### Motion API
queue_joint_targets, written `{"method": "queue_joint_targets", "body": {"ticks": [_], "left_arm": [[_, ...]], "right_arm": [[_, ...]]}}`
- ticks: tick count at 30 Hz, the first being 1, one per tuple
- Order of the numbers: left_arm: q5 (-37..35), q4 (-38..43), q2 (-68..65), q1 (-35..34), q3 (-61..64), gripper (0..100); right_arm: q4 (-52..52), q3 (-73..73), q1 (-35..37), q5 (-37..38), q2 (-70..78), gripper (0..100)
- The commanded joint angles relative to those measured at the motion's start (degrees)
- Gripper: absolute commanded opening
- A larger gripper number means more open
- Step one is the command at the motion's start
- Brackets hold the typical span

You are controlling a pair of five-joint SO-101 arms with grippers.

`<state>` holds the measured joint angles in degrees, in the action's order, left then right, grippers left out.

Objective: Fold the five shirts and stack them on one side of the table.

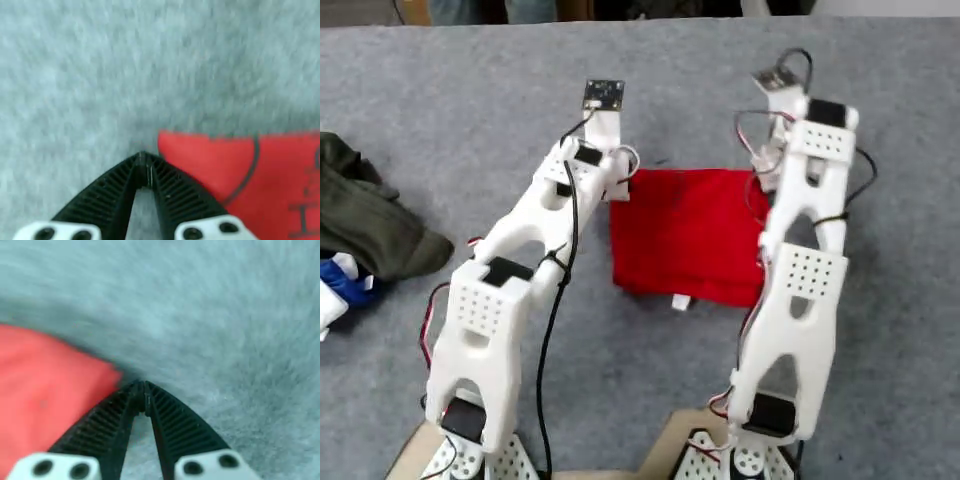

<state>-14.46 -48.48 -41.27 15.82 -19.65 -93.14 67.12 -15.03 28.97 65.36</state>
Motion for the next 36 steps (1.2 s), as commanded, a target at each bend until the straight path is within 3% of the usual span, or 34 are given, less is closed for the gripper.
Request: {"method": "queue_joint_targets", "body": {"ticks": [1,9,13,20,26,33,36], "left_arm": [[-0.53,-5.36,-1.93,0.04,-9.36,3],[0.09,-16.09,-2.02,0.22,-24.31,3],[2.02,-24.09,-2.02,0.4,-33.01,3],[5.27,-22.51,-5.63,1.27,-32.84,3],[5.27,-16.53,-14.42,0.57,-30.9,3],[5.19,-17.41,-17.41,0.22,-34.33,3],[5.19,-17.41,-17.41,0.48,-34.33,3]], "right_arm": [[0.97,0.57,-2.37,-0.44,-0.4,1.4],[-8.26,16.57,-2.55,-2.02,-5.41,1.4],[-8.35,14.11,-4.75,-3.16,-14.02,1.4],[-7.56,-26.33,0.62,-2.9,-42.77,1.4],[6.59,-62.64,6.95,-3.08,-54.81,1.4],[29.1,-90.95,3.08,0.62,-55.52,1.4],[30.86,-93.76,-0.53,2.64,-54.81,1.4]]}}
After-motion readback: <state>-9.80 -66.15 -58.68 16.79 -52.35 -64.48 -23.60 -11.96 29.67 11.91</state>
